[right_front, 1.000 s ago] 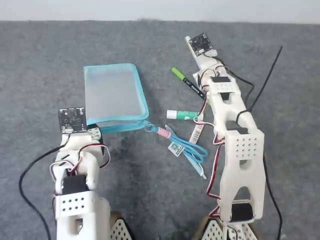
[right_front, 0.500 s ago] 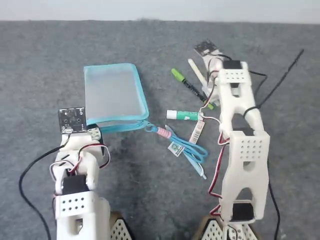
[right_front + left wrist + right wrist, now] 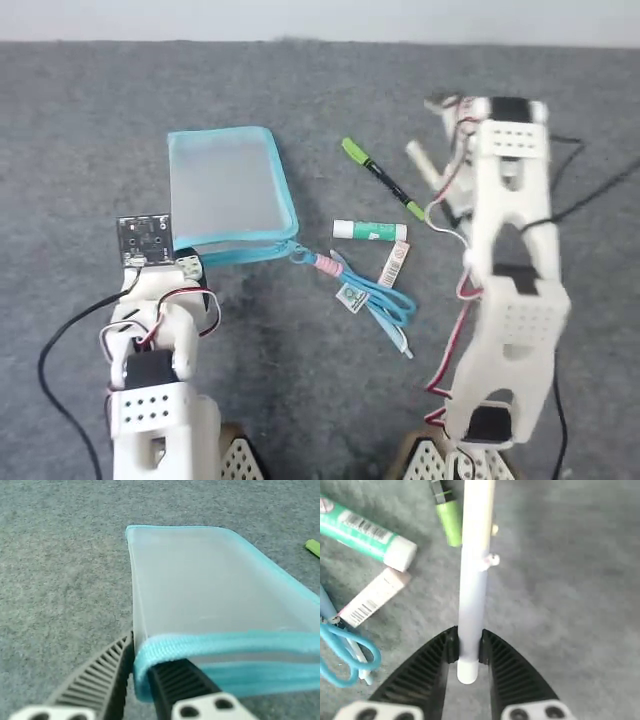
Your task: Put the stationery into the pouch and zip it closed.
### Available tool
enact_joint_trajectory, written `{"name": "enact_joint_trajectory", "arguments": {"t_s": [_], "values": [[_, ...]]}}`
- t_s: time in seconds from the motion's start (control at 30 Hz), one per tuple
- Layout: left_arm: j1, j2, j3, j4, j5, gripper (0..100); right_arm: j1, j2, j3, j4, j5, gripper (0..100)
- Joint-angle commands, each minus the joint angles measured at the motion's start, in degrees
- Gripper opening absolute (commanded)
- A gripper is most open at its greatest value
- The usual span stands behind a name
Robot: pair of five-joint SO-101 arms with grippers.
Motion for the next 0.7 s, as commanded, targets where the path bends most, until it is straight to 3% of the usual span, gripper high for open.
{"name": "enact_joint_trajectory", "arguments": {"t_s": [0.0, 0.1, 0.2, 0.43, 0.67], "values": [[0.62, 0.09, -3.65, -0.26, 0.88, 1, 0.92, -15.69, 9.41, 2.15, -0.35, 0.6], [0.62, 0.09, -3.65, -0.26, 0.88, 1, -0.48, -25.19, 22.86, -1.27, 0.18, 0.6], [0.62, 0.09, -3.65, -0.26, 0.88, 1, -1.01, -31.78, 38.07, -11.30, -1.05, 0.6], [1.49, 0.09, -3.56, -0.18, 0.88, 1, -1.89, -33.89, 60.40, -33.63, -7.91, 0.9], [2.73, 0.09, -3.21, -0.09, 0.88, 1, -4.18, -32.40, 63.30, -36.09, -10.90, 21.9]]}}
